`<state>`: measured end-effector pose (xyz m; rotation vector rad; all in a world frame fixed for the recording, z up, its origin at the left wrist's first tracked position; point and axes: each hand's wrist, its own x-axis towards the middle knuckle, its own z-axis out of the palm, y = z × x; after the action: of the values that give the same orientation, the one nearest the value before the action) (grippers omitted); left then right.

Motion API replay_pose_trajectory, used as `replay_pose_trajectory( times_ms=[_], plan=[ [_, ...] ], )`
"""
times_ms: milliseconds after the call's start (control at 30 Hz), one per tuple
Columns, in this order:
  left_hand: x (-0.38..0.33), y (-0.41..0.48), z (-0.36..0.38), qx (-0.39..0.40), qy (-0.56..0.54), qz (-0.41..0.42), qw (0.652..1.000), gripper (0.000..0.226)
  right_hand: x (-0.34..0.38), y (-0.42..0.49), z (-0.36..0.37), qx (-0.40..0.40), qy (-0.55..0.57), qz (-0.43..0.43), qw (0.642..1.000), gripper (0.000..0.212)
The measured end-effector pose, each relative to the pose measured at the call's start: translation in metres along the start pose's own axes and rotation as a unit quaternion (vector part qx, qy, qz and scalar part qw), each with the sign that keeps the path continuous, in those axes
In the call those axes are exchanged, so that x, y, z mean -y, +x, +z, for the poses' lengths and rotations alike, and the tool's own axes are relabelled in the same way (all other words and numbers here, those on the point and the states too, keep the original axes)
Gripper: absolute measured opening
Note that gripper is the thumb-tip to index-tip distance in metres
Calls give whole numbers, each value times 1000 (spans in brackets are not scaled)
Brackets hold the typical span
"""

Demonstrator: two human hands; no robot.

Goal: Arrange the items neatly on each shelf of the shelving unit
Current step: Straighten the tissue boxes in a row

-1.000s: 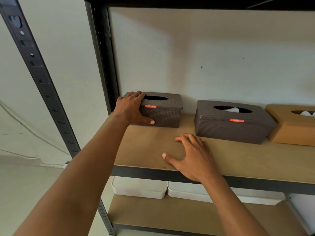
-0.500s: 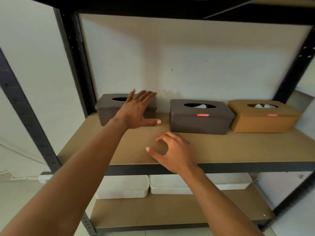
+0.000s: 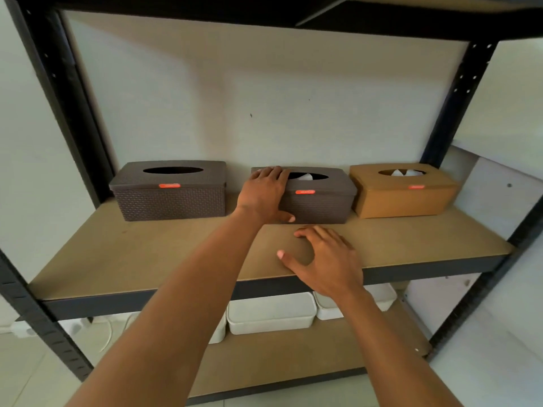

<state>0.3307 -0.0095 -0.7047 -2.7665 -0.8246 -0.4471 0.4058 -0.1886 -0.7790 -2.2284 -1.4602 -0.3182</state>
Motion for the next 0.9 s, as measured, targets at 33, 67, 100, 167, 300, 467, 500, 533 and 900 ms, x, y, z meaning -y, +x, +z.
replay_pose_trajectory(
  times_ms=[33, 67, 100, 167, 300, 467, 500, 533, 900],
  plan=[
    [1, 0, 1, 2, 1, -6, 1000, 114, -1, 0, 1, -4, 0, -2, 1000, 72],
    [2, 1, 1, 3, 3, -9, 1000, 114, -1, 0, 2, -9, 0, -4, 1000, 70],
    [5, 1, 1, 4, 3, -13, 1000, 114, -2, 0, 3, -13, -1, -5, 1000, 69],
    [12, 2, 1, 6, 4, -21, 1000, 115, -2, 0, 4, -24, -1, -5, 1000, 68],
    [27, 6, 1, 16, 7, -37, 999, 115, -2, 0, 7, -38, -2, -5, 999, 69],
    [33, 10, -1, 18, 17, -49, 998, 109, -2, 1, 9, -46, -2, -8, 999, 66],
    [34, 10, -2, 21, 22, -52, 998, 108, -2, 1, 9, -49, -2, -8, 999, 65],
    [34, 11, -3, 24, 29, -55, 998, 107, -2, 1, 9, -52, 0, -8, 999, 65],
    [40, 15, -5, 52, 73, -84, 992, 106, -2, 0, 7, -46, 5, -5, 999, 65]
  ],
)
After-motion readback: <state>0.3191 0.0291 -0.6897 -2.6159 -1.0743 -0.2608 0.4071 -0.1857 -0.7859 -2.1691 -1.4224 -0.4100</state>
